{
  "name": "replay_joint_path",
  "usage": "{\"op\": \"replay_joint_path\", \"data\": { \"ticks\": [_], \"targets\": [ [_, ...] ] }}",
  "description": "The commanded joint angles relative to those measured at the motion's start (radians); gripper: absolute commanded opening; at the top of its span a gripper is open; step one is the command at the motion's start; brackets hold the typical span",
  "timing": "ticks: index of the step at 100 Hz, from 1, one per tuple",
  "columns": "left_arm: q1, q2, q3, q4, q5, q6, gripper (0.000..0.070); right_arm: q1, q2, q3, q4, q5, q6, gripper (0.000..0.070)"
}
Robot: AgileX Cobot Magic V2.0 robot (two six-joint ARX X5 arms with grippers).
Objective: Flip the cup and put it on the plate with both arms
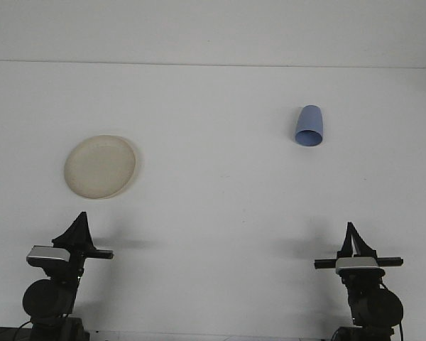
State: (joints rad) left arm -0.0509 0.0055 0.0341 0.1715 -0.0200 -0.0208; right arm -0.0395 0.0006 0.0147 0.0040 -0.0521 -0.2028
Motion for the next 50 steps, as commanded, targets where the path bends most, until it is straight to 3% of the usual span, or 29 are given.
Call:
{"op": "replay_joint_path", "data": {
  "ticks": [1,19,31,43,50],
  "targets": [
    [-0.002,-0.002,-0.02,0.01,0.0,-0.007,0.0015,0.001,0.0,-0.002,0.011,0.0,-0.003,0.0],
    [-0.002,-0.001,-0.02,0.01,0.0,-0.007,0.0015,0.001,0.0,-0.002,0.011,-0.008,0.035,0.0],
    [-0.002,-0.002,-0.02,0.01,0.0,-0.007,0.0015,0.001,0.0,-0.002,0.012,-0.043,0.207,0.0],
    [-0.002,-0.002,-0.02,0.01,0.0,-0.007,0.0015,0.001,0.0,-0.002,0.013,-0.056,0.444,0.0],
    [-0.002,-0.002,-0.02,0.01,0.0,-0.007,0.0015,0.001,0.0,0.013,0.01,-0.057,0.506,0.0]
  ]
}}
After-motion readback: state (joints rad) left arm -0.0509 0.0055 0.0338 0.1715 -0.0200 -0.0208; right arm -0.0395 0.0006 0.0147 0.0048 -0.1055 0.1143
